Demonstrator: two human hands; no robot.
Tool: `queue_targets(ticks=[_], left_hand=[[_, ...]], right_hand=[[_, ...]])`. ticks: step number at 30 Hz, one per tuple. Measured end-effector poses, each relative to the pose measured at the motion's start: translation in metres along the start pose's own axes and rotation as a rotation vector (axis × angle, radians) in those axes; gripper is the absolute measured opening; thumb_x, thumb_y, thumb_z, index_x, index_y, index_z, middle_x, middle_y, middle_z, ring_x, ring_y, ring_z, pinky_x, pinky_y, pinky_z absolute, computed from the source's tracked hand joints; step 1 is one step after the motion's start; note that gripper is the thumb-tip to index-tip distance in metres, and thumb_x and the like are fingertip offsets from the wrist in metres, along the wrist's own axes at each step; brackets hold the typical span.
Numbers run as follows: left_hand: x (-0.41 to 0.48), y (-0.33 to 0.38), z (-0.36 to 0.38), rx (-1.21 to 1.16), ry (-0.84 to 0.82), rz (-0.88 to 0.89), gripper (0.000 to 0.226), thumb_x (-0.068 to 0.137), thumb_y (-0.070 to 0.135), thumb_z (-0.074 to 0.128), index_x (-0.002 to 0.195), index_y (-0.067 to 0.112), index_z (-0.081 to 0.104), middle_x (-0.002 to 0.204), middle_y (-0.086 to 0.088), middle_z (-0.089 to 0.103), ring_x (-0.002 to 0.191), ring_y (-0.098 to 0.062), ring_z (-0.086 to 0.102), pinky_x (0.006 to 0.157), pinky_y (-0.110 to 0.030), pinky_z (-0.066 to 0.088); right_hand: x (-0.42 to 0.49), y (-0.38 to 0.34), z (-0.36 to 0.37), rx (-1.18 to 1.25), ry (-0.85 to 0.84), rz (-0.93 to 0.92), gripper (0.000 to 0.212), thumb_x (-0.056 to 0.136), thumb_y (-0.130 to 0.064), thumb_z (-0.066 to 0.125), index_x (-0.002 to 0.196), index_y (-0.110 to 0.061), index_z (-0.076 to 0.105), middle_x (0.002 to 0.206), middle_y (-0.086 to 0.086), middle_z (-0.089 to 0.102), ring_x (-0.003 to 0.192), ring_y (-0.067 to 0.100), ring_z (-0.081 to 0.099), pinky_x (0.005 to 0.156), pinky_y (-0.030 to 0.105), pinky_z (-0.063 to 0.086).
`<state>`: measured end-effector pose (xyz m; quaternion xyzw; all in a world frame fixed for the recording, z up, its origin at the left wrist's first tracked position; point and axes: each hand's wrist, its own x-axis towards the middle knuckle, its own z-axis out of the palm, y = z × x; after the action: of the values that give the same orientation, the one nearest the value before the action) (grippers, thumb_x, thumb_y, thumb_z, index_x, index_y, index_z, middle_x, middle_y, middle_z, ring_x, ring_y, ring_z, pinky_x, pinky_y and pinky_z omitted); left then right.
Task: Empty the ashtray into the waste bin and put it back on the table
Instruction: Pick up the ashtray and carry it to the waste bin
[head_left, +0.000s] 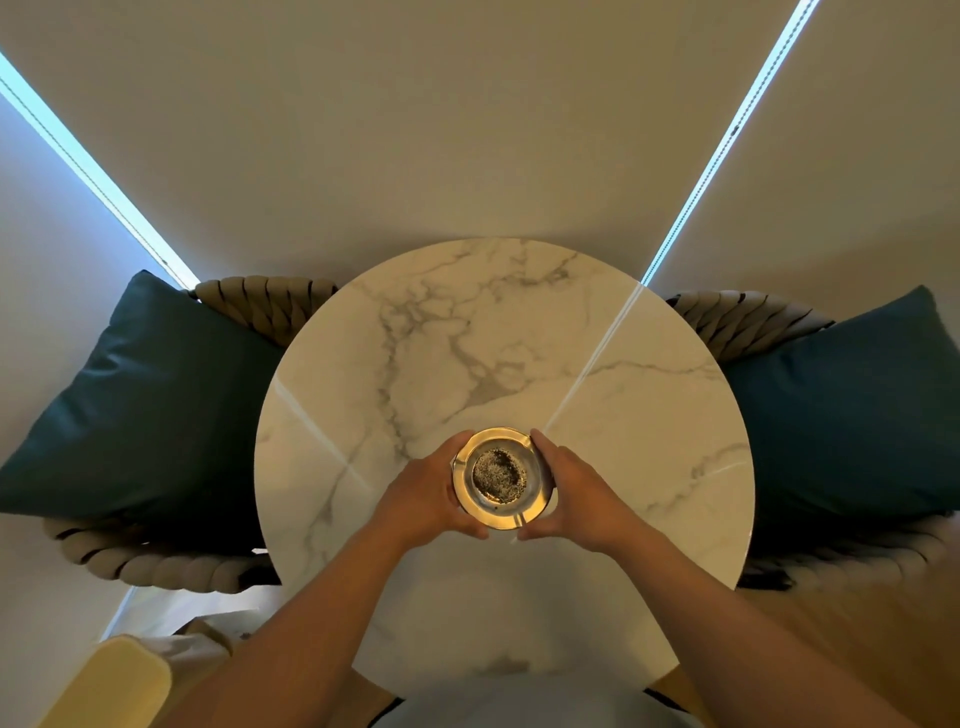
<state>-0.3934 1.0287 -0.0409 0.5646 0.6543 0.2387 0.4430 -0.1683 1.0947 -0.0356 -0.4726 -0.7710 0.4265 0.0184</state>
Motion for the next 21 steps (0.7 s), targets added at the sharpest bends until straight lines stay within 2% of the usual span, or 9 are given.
queue_targets(ticks=[5, 9, 17, 21], left_hand=[[-0.007, -0.010, -0.015, 0.032, -0.048, 0.049, 0.110, 0.034, 0.040, 0.095, 0.120, 0.071, 0.034, 0.080, 0.036, 0.064, 0.065, 0.009, 0.061, 0.066, -0.023, 0.050], [-0.026, -0.022, -0.031, 0.061, -0.097, 0.090, 0.110, 0.034, 0.039, 0.095, 0.126, 0.064, 0.040, 0.088, 0.029, 0.069, 0.071, 0.002, 0.066, 0.076, -0.037, 0.059], [-0.042, -0.020, -0.022, 0.082, -0.075, 0.113, 0.108, 0.035, 0.040, 0.095, 0.125, 0.062, 0.040, 0.087, 0.030, 0.068, 0.068, 0.003, 0.063, 0.073, -0.035, 0.060], [-0.045, -0.018, -0.022, 0.078, -0.066, 0.107, 0.107, 0.037, 0.039, 0.096, 0.123, 0.065, 0.038, 0.085, 0.030, 0.068, 0.066, 0.004, 0.063, 0.069, -0.029, 0.057]], right_hand=[[-0.005, -0.012, 0.017, 0.012, 0.044, 0.016, 0.132, 0.054, -0.043, 0.093, 0.157, -0.025, 0.012, 0.146, 0.000, 0.042, 0.131, 0.017, 0.043, 0.107, 0.037, 0.042], [-0.020, -0.031, 0.046, 0.038, 0.101, 0.026, 0.132, 0.053, -0.043, 0.093, 0.156, -0.026, 0.012, 0.144, 0.000, 0.044, 0.130, 0.017, 0.044, 0.107, 0.036, 0.042], [-0.036, -0.027, 0.051, -0.003, 0.103, 0.029, 0.133, 0.053, -0.047, 0.092, 0.157, -0.025, 0.011, 0.147, -0.001, 0.042, 0.131, 0.018, 0.044, 0.107, 0.035, 0.042], [-0.035, -0.029, 0.046, -0.028, 0.096, 0.023, 0.133, 0.054, -0.046, 0.092, 0.157, -0.025, 0.010, 0.142, 0.000, 0.045, 0.126, 0.018, 0.046, 0.104, 0.033, 0.042]])
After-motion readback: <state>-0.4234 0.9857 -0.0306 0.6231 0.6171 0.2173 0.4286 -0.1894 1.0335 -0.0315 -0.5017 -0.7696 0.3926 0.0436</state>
